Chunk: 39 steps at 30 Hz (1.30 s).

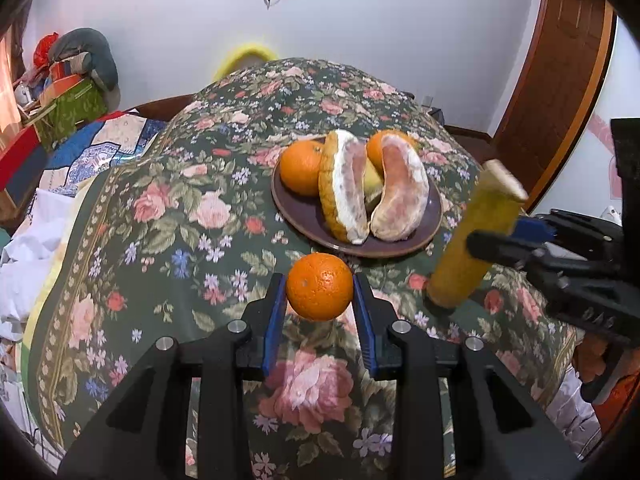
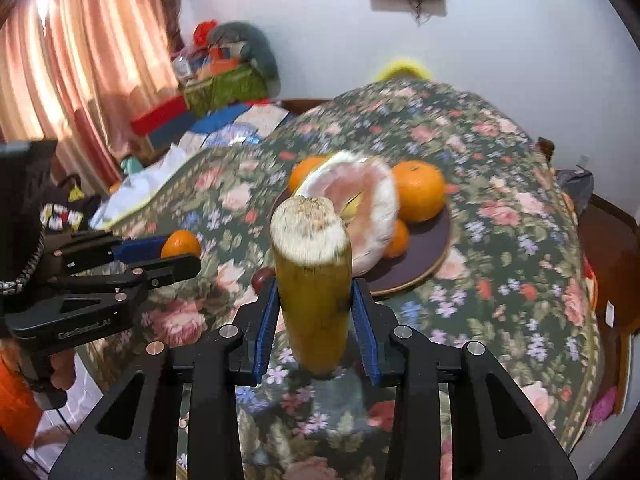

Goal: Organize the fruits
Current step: 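Carry the banana onto the plate beside the pomelo and open the right tool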

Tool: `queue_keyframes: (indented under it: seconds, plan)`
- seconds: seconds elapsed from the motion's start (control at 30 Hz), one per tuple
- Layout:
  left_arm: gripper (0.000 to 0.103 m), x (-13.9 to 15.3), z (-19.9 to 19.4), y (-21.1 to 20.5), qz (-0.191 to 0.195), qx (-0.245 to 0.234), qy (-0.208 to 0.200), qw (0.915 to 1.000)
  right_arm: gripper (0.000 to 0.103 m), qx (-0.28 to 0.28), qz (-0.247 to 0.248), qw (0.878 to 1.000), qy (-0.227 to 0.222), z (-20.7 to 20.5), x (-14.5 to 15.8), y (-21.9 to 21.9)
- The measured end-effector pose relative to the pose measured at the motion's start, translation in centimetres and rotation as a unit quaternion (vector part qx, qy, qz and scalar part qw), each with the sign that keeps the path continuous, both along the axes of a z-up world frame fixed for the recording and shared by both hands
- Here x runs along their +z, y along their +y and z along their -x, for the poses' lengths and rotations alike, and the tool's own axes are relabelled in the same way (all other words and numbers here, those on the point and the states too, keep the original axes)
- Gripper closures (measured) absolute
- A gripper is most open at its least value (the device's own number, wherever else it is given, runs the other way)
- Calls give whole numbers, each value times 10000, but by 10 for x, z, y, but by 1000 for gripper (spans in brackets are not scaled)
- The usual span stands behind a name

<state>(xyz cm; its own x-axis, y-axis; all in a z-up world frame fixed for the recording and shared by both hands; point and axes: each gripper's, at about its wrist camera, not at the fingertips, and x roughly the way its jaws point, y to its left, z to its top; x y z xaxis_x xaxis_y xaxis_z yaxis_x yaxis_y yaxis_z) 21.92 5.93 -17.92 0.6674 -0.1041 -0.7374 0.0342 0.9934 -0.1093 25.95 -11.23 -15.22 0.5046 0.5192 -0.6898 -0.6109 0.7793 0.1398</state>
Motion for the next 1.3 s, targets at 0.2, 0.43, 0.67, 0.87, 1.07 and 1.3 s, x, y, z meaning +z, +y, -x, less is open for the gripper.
queue_keyframes:
  seconds: [0.2,0.43,0.67,0.87,1.07,1.3]
  plan:
    - [70,7,-13,1,-9,41,-95,9999,70,-289,-175,9992,-202,-11,18,-20]
    - [70,8,-36,4,-48,88,-155,9998,70,-568,-182,9979,-259,-32,20,-34]
    - [70,3,-64,6,-62,79,-145,9998,70,-674,-129,9973,-259,-49,14,-35]
    - [70,-9,-87,5,-109,58,-59,9999,70,-615,13,9979,-201,-67,2,-26]
    - [70,-22,-104,9,-25,103,42,9999,70,-548,2,9983,-186,-80,-6,-19]
    - [70,-25,-109,11,128,116,44,9998,70,-508,50,9984,-229,-89,-13,-8]
